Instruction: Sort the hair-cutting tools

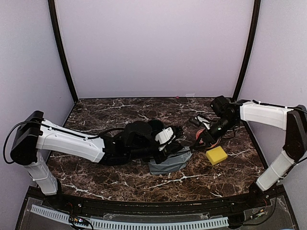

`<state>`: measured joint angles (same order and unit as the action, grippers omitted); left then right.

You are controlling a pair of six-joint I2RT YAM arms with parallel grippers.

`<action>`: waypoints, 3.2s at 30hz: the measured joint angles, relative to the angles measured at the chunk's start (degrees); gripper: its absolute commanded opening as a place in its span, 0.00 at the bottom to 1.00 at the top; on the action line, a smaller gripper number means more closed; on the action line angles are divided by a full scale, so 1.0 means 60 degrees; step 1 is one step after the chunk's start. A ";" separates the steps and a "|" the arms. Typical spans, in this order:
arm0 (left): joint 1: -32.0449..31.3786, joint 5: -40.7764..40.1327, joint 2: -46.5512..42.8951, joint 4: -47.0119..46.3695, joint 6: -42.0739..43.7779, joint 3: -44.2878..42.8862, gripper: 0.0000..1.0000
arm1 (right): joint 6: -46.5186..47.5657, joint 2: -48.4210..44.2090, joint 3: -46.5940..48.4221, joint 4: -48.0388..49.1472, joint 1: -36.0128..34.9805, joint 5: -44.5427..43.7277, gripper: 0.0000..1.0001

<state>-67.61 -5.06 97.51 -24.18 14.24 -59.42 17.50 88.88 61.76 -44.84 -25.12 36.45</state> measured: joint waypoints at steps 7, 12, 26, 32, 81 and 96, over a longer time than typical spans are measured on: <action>0.0000 -0.0222 0.0452 -0.0641 -0.0157 -0.0040 0.00 | -0.0193 0.0109 -0.0055 0.0062 0.0004 0.0219 0.16; 0.0000 -0.0382 0.0831 -0.0973 -0.0106 -0.0073 0.00 | -0.0197 0.0135 -0.0109 0.0120 0.0011 0.0459 0.00; 0.0000 -0.0645 0.1683 -0.1013 0.0295 -0.0426 0.00 | -0.0251 0.0259 -0.0117 0.0000 0.0273 0.1508 0.00; 0.0000 -0.0958 0.1738 -0.0831 0.0452 -0.0452 0.00 | -0.0248 0.0259 -0.0120 -0.0029 0.0280 0.1730 0.00; -0.0073 -0.1836 0.0980 0.2142 0.0863 -0.1588 0.58 | -0.0240 0.0645 -0.0117 -0.0047 0.0404 0.2353 0.00; 0.1308 -0.0539 -0.2557 0.5595 -0.5533 -0.0109 0.57 | -0.0076 0.0652 0.0033 -0.0240 0.0441 0.2455 0.00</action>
<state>-59.77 -8.29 82.17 9.39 -18.96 -60.07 17.04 92.79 61.95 -46.28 -22.48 51.18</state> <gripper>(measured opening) 0.578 0.008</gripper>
